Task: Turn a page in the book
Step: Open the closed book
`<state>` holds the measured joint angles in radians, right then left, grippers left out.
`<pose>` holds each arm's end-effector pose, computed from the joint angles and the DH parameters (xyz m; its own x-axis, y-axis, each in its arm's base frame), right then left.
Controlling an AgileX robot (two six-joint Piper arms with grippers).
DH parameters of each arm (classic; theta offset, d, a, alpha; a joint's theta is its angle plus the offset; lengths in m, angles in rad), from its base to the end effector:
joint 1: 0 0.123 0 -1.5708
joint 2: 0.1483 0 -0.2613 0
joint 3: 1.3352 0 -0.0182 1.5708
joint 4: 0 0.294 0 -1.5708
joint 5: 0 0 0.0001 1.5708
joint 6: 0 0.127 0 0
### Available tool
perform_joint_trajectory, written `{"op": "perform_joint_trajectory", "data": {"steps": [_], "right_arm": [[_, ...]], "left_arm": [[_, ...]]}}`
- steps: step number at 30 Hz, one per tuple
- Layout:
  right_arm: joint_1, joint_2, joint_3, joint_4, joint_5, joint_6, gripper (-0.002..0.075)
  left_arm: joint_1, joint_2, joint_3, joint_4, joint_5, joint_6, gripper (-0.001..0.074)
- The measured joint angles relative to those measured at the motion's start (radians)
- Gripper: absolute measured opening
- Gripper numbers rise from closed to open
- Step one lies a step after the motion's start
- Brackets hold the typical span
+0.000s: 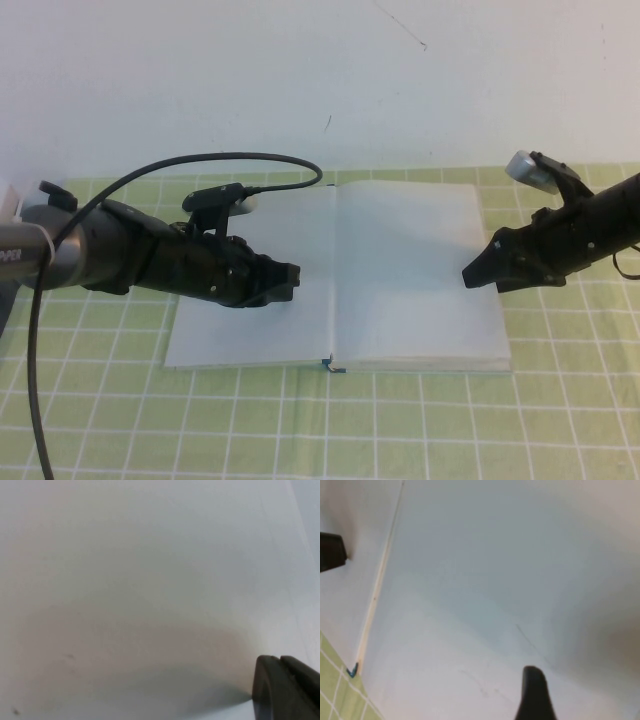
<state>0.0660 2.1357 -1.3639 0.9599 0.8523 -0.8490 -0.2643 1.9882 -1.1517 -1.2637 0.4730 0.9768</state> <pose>0.4341 0.1072 0.0535 -0.9249 -0.1356 -0.3551 -0.3259 0.7639 0.5570 0.4089 -0.1679 0.0669 -0.8572 -0.0005 -0.5151 0.2906 0.8251 -0.4845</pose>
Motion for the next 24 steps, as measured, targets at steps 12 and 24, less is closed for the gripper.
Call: {"op": "perform_joint_trajectory", "data": {"steps": [12,24], "right_arm": [[0.000,-0.039,0.000,0.000,0.022,0.000,0.0442],[0.000,-0.056,0.000,-0.002,0.036,0.000,0.0432]], "left_arm": [[0.000,0.000,0.000,0.000,0.000,-0.001,-0.0004],[0.000,0.000,0.000,0.000,0.012,-0.001,-0.0004]]}}
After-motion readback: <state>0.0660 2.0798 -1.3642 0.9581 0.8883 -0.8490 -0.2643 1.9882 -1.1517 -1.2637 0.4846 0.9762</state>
